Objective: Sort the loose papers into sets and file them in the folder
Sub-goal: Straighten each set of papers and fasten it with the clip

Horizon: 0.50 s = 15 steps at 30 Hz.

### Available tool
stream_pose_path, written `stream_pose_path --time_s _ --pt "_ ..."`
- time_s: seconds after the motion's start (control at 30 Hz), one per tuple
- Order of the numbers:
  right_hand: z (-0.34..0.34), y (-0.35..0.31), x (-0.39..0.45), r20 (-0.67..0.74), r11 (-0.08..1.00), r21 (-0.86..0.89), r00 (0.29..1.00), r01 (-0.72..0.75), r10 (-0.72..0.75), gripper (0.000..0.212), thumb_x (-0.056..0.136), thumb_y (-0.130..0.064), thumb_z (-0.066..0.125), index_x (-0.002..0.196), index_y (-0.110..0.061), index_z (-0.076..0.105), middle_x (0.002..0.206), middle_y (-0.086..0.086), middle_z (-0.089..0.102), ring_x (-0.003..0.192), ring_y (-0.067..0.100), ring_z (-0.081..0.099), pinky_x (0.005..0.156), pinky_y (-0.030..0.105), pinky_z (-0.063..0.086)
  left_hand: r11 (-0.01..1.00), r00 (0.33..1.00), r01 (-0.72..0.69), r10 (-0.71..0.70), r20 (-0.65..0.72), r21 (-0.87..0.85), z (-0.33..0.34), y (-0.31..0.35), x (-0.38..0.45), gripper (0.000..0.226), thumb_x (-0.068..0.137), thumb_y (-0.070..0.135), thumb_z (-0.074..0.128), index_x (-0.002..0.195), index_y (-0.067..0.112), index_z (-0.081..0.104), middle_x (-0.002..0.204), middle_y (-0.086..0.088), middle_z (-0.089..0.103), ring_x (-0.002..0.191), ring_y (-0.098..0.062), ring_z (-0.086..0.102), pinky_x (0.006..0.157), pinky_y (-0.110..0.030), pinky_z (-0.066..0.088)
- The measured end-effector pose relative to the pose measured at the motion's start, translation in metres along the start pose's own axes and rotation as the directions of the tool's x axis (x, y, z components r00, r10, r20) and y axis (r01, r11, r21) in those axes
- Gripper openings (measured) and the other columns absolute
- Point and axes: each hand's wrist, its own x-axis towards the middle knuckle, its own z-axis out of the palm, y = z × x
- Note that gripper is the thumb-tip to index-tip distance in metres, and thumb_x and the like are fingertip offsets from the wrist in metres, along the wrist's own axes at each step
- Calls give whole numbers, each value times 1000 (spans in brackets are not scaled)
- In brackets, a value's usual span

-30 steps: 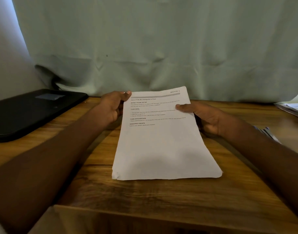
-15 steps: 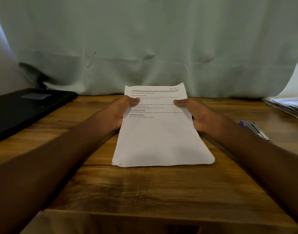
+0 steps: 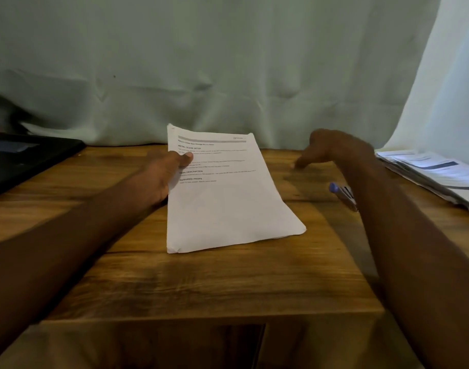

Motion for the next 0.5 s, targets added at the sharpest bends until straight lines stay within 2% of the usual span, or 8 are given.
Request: stream_pose_path --time_s 0.03,0.1,0.17,0.23,0.3,0.4,0.5 --pt "-2 7 -3 112 998 -11 992 -56 57 65 72 -47 89 110 -2 60 83 9 53 96 35 58 94 47 53 1000 1000 -5 5 4 12 1 -1 0 33 99 10 64 131 10 63 120 -11 74 107 -35 72 92 -53 57" --pt "-2 20 -10 279 989 15 951 -146 136 56 70 -41 92 99 -6 59 82 9 54 94 34 62 98 51 54 1000 1000 -9 9 20 19 -1 -2 -1 37 97 11 66 134 11 63 122 -11 73 107 -36 72 95 -57 56" --pt "6 28 -7 336 988 3 930 -157 147 43 68 -35 94 81 -4 67 83 12 63 84 32 67 93 51 57 999 1000 -11 10 23 31 -3 -1 -1 37 95 13 68 132 12 64 121 -11 74 106 -37 72 96 -59 54" --pt "15 26 0 270 994 11 957 -109 102 26 73 -24 91 78 -7 71 87 11 68 86 32 68 90 51 58 999 1000 -25 24 9 36 -2 0 -2 35 96 9 66 131 11 64 119 -10 74 105 -36 73 94 -58 56" --pt "26 15 6 152 999 39 988 -16 10 20 77 -19 85 90 -10 72 92 10 70 86 29 69 86 50 60 999 999 -38 38 9 30 0 1 -3 33 97 6 64 130 10 65 119 -11 74 105 -35 73 93 -56 56" --pt "41 -10 7 17 981 135 990 138 -141 33 77 -18 85 107 -14 71 101 5 68 85 22 65 73 34 57 998 999 -44 44 -6 35 -1 1 -3 33 96 5 65 129 7 65 118 -11 74 103 -36 73 92 -56 57" --pt "46 -20 8 31 972 152 982 177 -184 39 79 -25 84 112 -18 65 103 3 64 86 20 63 62 28 47 998 999 -40 40 -4 50 -8 2 -1 36 95 8 67 131 8 64 119 -11 74 103 -36 73 95 -58 55"
